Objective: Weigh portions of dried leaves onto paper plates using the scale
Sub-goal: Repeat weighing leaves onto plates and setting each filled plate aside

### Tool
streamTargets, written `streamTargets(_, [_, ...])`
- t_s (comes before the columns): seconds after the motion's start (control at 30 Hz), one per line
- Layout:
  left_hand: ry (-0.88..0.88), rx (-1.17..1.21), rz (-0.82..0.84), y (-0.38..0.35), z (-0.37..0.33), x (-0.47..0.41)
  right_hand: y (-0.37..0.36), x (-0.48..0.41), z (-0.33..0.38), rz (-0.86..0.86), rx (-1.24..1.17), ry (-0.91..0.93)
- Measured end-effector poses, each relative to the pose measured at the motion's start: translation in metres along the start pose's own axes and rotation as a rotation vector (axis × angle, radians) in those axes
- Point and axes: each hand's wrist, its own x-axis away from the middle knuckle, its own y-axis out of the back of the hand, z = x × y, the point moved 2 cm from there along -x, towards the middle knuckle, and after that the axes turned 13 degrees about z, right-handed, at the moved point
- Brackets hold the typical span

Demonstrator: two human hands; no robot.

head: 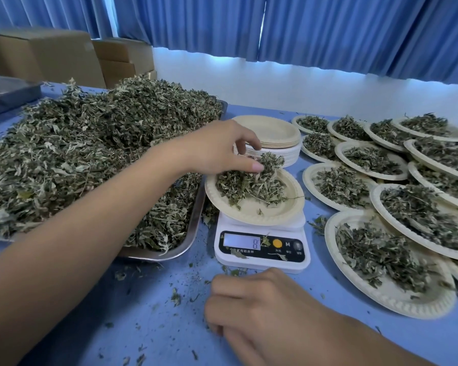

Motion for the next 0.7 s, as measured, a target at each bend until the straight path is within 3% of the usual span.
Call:
streamTargets(0.13, [-0.050,-0.120,-0.004,-0.011,-0.008,-0.004,0.000,0.000,-0.001,0.006,0.016,-0.007])
streamTargets(0.33, [-0.079,-0.057,-0.236,0.019,-0.014,0.007,0.001,0.000,0.000,0.021,0.010,-0.008])
streamTargets(0.7, [-0.072,0.051,-0.289,0.024,-0.021,0.015,0.002,0.000,0.001,0.032,-0.010,-0.012])
